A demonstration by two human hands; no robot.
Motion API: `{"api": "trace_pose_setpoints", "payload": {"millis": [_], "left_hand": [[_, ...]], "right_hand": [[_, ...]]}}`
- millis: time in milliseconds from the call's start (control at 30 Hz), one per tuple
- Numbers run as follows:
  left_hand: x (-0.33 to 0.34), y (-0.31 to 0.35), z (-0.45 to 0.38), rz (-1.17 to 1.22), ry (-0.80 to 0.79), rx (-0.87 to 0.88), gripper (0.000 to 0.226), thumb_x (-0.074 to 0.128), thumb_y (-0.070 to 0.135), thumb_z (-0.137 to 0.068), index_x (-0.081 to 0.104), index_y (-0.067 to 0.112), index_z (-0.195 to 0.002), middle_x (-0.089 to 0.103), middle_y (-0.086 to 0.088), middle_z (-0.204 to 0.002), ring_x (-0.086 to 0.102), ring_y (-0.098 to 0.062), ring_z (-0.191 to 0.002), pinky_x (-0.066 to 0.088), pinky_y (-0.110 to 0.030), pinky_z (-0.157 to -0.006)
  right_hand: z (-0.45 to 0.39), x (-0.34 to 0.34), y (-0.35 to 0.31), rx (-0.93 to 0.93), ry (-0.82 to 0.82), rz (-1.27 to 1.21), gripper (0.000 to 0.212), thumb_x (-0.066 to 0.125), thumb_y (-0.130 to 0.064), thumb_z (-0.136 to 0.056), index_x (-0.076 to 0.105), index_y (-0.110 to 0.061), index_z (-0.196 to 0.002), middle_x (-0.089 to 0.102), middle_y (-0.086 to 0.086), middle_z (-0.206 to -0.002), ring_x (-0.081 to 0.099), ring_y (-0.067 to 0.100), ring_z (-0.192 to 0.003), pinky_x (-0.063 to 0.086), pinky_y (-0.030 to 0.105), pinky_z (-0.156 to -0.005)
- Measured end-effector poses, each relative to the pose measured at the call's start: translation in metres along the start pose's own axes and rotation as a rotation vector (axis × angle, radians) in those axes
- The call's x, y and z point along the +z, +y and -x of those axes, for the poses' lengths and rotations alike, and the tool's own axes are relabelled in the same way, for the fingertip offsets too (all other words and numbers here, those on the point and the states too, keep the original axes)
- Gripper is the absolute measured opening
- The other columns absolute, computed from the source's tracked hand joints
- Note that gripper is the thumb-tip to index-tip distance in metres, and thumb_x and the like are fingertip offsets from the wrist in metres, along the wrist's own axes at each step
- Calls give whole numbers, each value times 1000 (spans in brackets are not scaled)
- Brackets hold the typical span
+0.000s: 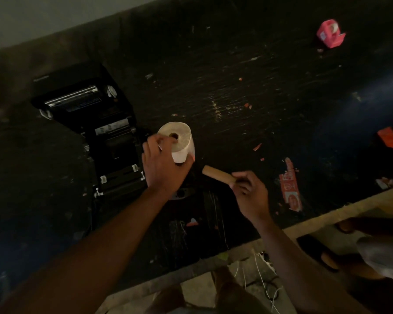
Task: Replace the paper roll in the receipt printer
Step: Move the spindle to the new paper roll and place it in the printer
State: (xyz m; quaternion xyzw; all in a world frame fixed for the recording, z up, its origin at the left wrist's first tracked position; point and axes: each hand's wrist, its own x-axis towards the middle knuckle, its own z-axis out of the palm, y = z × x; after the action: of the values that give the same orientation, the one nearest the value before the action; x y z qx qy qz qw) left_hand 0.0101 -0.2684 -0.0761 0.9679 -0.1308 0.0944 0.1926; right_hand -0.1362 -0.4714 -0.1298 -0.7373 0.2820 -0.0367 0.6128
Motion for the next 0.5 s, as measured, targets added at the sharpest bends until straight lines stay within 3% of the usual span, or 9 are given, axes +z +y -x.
{"api": "trace_pose_setpoints", "payload": {"millis": [133,233,333,500], "left_hand": [[-5,8,-37,-108,-126,-88,63,70,76,-67,66,27,-107,44,-8,-136,47,-31,-125,47,-47,-94],[-3,13,-47,-181,-240,-99,66,76,77,-63,73,25,-104,42,-9,-144,46,-35,-128,48,-53,-97],[0,10,-54,-192,-328,-137,62,82,64,-69,75,23,-115,38,-8,-151,51,-35,-127,52,-51,-95],[2,-3,-58,-151,-398,-112,62,86,57,-70,72,25,-122,34,-4,-152,53,-32,-128,55,-48,-92]], "right_hand": [[-25,24,-15,-161,-69,359,34,78,-16,-88,66,-31,-115,62,-20,-115,58,1,-110,49,23,-93],[-31,33,-15,-256,-114,538,30,80,-19,-85,66,-31,-110,62,-18,-107,54,5,-103,52,33,-93],[-34,38,-9,-279,-127,624,29,80,-26,-84,65,-30,-108,66,-9,-112,57,12,-107,51,40,-97],[-42,54,-16,-330,-60,612,32,73,-41,-83,64,-31,-111,64,-6,-113,56,16,-110,41,34,-88]]}}
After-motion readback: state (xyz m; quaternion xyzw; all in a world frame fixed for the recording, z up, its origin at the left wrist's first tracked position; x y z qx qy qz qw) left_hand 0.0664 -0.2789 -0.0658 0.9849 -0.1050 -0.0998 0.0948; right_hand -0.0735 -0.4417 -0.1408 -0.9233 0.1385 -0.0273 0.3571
